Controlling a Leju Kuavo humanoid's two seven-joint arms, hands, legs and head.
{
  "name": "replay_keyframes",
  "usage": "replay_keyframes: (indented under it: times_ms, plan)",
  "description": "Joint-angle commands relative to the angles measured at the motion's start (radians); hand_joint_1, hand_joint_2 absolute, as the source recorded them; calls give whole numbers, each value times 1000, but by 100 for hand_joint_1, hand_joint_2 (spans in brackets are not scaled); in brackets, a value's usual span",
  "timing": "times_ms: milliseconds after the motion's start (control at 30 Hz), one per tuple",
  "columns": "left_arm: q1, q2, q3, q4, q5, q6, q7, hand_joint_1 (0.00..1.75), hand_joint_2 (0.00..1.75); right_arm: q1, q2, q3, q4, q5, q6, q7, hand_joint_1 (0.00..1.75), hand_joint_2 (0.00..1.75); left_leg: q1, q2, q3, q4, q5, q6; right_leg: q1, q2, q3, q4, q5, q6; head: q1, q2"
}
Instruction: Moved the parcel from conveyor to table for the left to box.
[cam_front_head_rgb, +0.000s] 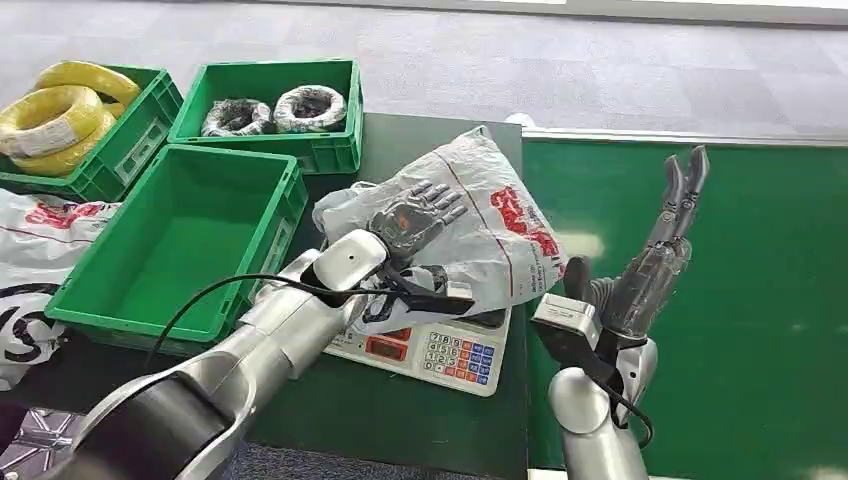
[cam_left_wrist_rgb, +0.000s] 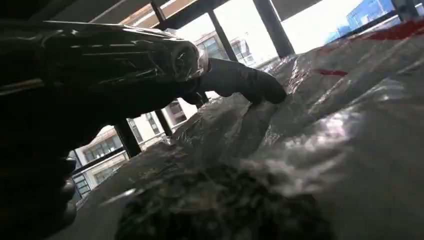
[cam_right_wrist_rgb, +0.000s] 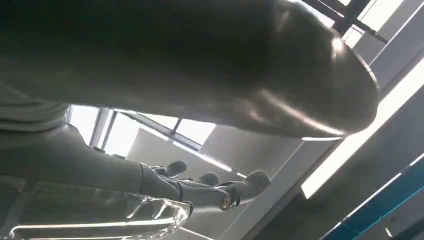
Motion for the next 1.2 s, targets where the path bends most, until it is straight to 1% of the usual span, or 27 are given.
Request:
replay_keyframes:
  times_ms: [33,67,100,133,167,200,233,300,367,600,700,800,900,933,967,1000,1033,1100,1200]
  plan:
    - [54,-7,-259,204,-1,-85,-71,0,175,40,-35,36,-31,1,-22,5,0,0,-1,0,5,-5,2,2,0,-2,5,-5,2,-2,0,0]
    - [68,-5,-261,205,2,-85,-74,0,175,47,-37,40,-39,2,-22,6,0,0,-1,0,5,-4,1,1,-1,-1,5,-3,1,-1,0,0]
    - [79,-3,-256,207,17,-101,-94,14,175,53,-41,47,-50,3,-21,10,0,0,-1,-1,4,-3,1,1,-1,-1,4,-2,0,-1,0,0]
    - [87,1,-248,203,31,-93,-104,44,175,59,-43,51,-57,4,-20,12,0,0,-1,0,6,-5,1,1,0,-1,7,-5,1,-1,1,0]
    - [88,4,-248,203,31,-91,-105,44,175,60,-43,52,-58,5,-20,13,0,0,-1,0,7,-4,1,1,-1,-1,7,-4,1,-1,0,0]
    - [85,6,-249,202,34,-91,-109,162,175,61,-44,54,-63,6,-19,16,0,0,-2,0,9,-6,2,1,-1,-1,9,-5,1,-1,0,0]
    - [82,9,-242,194,45,-82,-111,173,175,59,-46,59,-62,8,-13,19,0,0,-2,-1,9,-4,0,1,-1,-1,11,-3,0,0,0,0]
    - [76,18,-228,184,67,-64,-98,175,175,49,-45,63,-59,9,1,25,0,0,-1,-3,12,-3,0,1,-1,-2,14,-3,-1,1,0,0]
    - [69,25,-225,180,73,-57,-96,175,175,41,-40,63,-58,9,7,28,0,0,-1,-4,11,-3,1,1,-1,-4,13,-3,0,1,0,0]
    - [69,25,-225,180,74,-58,-98,175,175,40,-40,62,-57,10,7,29,0,0,-1,-3,13,-4,1,1,-1,-4,15,-3,0,0,0,0]
    - [56,38,-195,167,104,-9,-61,175,175,34,-34,59,-54,15,23,31,0,0,-1,-3,13,-3,0,1,-1,-3,16,-3,-1,0,0,0]
    - [6,50,-167,151,119,34,-23,175,175,33,-30,55,-49,25,28,35,0,0,-1,-3,11,-2,0,1,-1,-4,14,-1,-1,0,0,0]
    - [-64,86,-104,95,113,141,98,175,175,54,-30,51,-65,38,27,44,0,0,0,-3,8,-1,1,1,0,-4,11,0,0,0,0,0]
    - [-101,109,-71,67,97,160,159,175,175,65,-30,49,-76,42,26,49,0,0,0,-4,7,0,1,1,0,-4,10,1,0,0,0,0]
    - [-128,131,-46,44,73,154,194,175,175,73,-31,47,-86,47,27,53,0,0,0,-3,6,1,1,1,0,-4,8,1,0,0,0,0]
    - [-154,157,-13,23,63,135,200,175,175,81,-32,47,-94,50,28,56,0,0,0,-3,5,2,1,1,1,-4,8,2,0,0,0,0]
    - [-155,166,11,9,51,124,181,175,175,82,-31,45,-95,51,29,56,0,0,0,-3,5,2,0,1,1,-4,8,2,0,0,0,0]
    - [-148,166,14,8,46,130,180,175,175,82,-31,45,-94,52,29,56,0,0,0,-2,4,2,2,0,1,-4,6,3,0,-1,1,0]
    - [-133,159,12,9,37,140,192,175,175,79,-30,45,-92,52,29,56,0,0,0,-4,7,-1,2,1,0,-5,9,0,0,-1,0,0]
